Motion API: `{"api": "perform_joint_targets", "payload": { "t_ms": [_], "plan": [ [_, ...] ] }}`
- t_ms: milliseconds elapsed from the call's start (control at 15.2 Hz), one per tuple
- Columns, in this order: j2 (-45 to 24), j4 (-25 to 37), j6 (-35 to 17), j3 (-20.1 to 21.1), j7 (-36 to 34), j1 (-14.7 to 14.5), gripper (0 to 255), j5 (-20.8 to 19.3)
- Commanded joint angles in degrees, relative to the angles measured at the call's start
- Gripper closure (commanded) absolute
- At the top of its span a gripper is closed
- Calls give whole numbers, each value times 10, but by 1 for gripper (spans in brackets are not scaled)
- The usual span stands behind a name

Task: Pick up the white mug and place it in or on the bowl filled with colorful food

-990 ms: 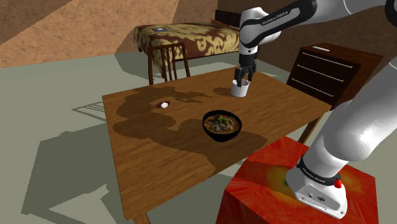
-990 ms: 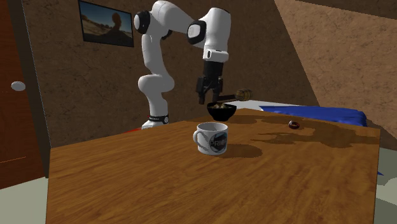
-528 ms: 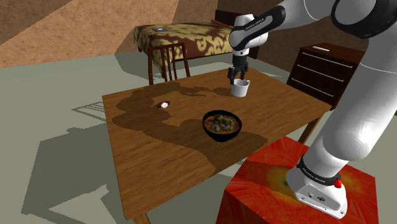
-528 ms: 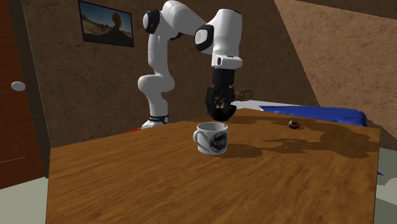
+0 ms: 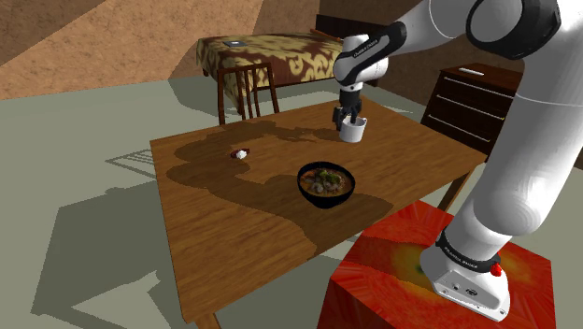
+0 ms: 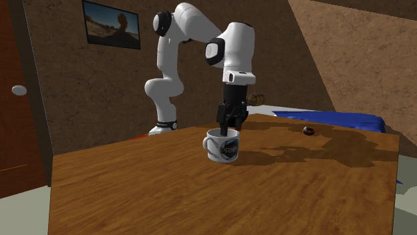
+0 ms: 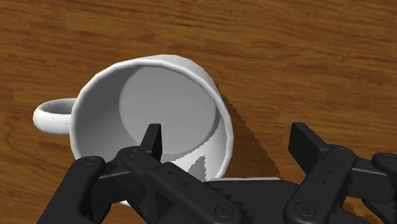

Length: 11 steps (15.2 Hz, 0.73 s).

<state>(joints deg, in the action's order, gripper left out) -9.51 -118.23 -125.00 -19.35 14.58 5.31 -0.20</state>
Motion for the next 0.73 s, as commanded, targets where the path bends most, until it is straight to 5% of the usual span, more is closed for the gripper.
{"api": "perform_joint_targets", "payload": {
  "t_ms": [0,462,528,660],
  "plan": [
    [-3,-8,-11,0,1,1,0,1],
    [-3,-8,-11,0,1,1,0,1],
    [-3,-8,-11,0,1,1,255,1],
    [-3,-8,-11,0,1,1,255,1]
  ]
}}
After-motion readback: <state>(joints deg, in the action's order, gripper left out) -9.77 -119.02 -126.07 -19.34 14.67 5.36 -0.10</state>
